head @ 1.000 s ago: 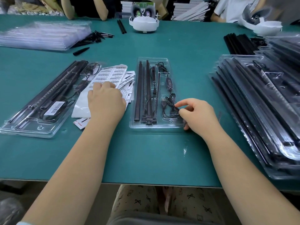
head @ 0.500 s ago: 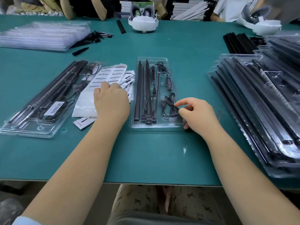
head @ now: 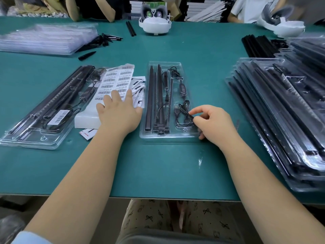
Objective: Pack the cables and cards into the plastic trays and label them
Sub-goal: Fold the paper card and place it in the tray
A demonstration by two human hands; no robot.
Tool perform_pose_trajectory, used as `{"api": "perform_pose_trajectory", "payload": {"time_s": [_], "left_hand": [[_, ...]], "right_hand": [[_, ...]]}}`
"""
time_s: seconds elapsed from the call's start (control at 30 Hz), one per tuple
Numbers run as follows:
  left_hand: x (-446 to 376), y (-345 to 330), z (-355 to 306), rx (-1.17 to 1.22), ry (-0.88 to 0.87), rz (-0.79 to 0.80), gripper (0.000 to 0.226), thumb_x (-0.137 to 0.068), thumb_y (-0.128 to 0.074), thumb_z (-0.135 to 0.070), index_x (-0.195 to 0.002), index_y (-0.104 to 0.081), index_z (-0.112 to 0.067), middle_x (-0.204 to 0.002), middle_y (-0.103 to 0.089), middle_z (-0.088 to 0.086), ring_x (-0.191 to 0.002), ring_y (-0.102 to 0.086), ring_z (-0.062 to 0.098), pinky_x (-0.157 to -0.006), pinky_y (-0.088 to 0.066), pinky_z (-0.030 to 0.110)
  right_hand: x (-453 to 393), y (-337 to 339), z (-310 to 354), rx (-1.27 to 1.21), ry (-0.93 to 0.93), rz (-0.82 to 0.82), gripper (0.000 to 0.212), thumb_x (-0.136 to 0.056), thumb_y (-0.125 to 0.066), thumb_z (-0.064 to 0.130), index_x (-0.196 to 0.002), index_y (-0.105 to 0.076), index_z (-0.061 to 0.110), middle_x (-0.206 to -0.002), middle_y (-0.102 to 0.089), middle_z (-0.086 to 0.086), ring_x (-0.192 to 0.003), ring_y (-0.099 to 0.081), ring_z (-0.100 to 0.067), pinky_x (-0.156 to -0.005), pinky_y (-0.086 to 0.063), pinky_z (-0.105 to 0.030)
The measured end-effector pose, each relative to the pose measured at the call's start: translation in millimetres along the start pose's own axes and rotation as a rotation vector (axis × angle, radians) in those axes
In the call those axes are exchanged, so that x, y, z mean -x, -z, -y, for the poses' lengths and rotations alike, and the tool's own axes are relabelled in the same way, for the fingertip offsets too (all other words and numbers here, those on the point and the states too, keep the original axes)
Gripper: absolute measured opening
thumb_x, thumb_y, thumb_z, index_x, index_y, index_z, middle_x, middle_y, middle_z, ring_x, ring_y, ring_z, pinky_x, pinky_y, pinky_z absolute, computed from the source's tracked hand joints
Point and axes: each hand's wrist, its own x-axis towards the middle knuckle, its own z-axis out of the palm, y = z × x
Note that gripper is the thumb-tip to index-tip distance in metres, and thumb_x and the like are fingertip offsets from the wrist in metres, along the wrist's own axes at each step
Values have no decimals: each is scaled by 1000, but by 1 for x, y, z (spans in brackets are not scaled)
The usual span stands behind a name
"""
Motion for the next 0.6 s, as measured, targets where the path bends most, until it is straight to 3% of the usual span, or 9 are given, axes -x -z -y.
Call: {"api": "perform_pose_trajectory", "payload": {"time_s": [0.17, 0.27, 0.37, 0.47, 0.53, 0.6], "left_hand": [[-21, 17, -2, 6, 37, -47, 46, -92, -35, -42, -129, -50, -19, -134, -39, 15, -124, -30, 36, -97, -26, 50], [-47, 24, -11, -82, -94, -116, 37, -95, -35, -25, -125, -54, -12, -129, -48, 14, -120, -37, 36, -94, -32, 45], [-71, 22, -13, -135, -205, -32, 34, -96, -34, -15, -122, -55, -10, -126, -52, 15, -116, -45, 35, -89, -39, 42], [-86, 25, -11, -158, -221, 28, 41, -99, -31, -34, -118, -59, -10, -131, -51, 13, -112, -52, 35, -84, -42, 42], [-90, 29, -14, -128, -213, 62, 43, -98, -39, -41, -103, -63, -6, -128, -55, 13, -105, -55, 35, -78, -43, 39], [-89, 29, -19, -23, -196, 19, 27, -92, -51, -26, -81, -59, -3, -105, -59, 17, -88, -52, 34, -70, -43, 37]], "right_hand": [[-1, -1, 0, 6, -5, -1, 27, -81, -48, 11, -83, -63, 34, -63, -57, 1, -38, -58, -11, -43, -41, -13], [-1, -1, 1, -6, -7, 6, 26, -81, -48, 12, -83, -62, 33, -64, -58, 0, -38, -57, -11, -46, -44, -17], [-2, -2, 0, -4, -3, 2, 26, -81, -48, 12, -81, -61, 34, -64, -56, 1, -37, -56, -11, -43, -42, -15], [-3, -3, -1, -2, -2, 3, 25, -82, -48, 12, -80, -61, 33, -61, -55, 3, -36, -56, -11, -44, -43, -15], [-4, -3, -1, -11, -10, 2, 24, -82, -48, 13, -80, -61, 33, -60, -55, 5, -36, -56, -11, -44, -46, -18], [-5, -3, -1, -12, -15, 4, 23, -82, -48, 14, -80, -61, 33, -60, -55, 5, -36, -56, -11, -44, -47, -19]]}}
